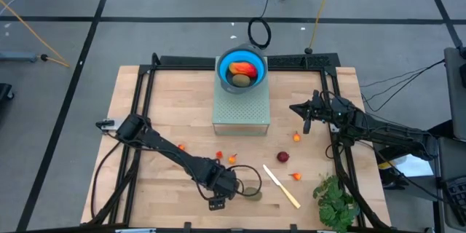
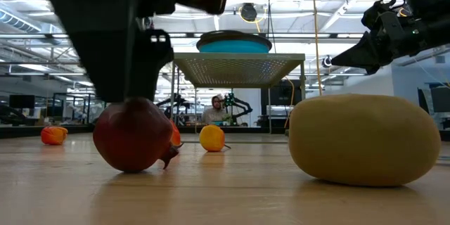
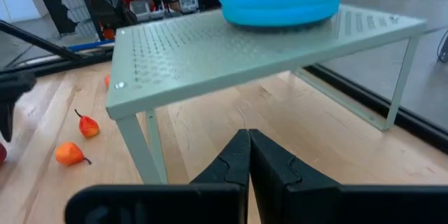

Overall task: Pick & Place Fruit
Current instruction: Put the red pomegranate into the blue strainer bowl on the shelf

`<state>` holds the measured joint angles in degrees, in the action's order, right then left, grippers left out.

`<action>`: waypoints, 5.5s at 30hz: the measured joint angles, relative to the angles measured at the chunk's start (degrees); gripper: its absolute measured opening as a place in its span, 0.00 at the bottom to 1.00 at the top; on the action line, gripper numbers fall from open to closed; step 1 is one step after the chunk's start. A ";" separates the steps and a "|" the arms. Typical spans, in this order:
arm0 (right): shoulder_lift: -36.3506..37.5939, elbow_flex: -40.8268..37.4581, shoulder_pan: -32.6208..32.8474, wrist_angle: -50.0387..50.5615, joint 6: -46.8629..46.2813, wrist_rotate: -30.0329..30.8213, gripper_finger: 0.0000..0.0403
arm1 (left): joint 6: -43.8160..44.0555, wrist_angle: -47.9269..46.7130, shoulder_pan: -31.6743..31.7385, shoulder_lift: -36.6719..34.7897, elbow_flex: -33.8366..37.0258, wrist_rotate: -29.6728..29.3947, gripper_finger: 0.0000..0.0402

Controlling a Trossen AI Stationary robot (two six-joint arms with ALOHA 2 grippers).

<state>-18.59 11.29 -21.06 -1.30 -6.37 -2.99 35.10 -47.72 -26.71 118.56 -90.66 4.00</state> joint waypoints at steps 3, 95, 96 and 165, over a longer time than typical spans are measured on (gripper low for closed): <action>-0.02 0.02 0.00 -0.31 0.00 -0.04 0.00 | 0.62 1.59 0.01 -0.10 1.24 -0.53 0.91; -0.02 0.00 0.00 -0.59 0.00 -0.04 0.00 | 52.46 18.59 10.41 -28.70 6.78 -5.52 0.47; -0.02 0.00 0.00 -0.59 0.00 -0.04 0.00 | 52.37 18.58 10.41 -28.70 6.78 -5.54 0.46; 0.00 0.00 0.00 -0.61 0.02 -0.02 0.00 | -34.61 30.79 47.75 -28.17 6.78 -8.33 0.50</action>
<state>-18.59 11.29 -21.06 -1.91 -6.35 -3.01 0.49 -16.93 21.04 90.39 -83.88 -4.33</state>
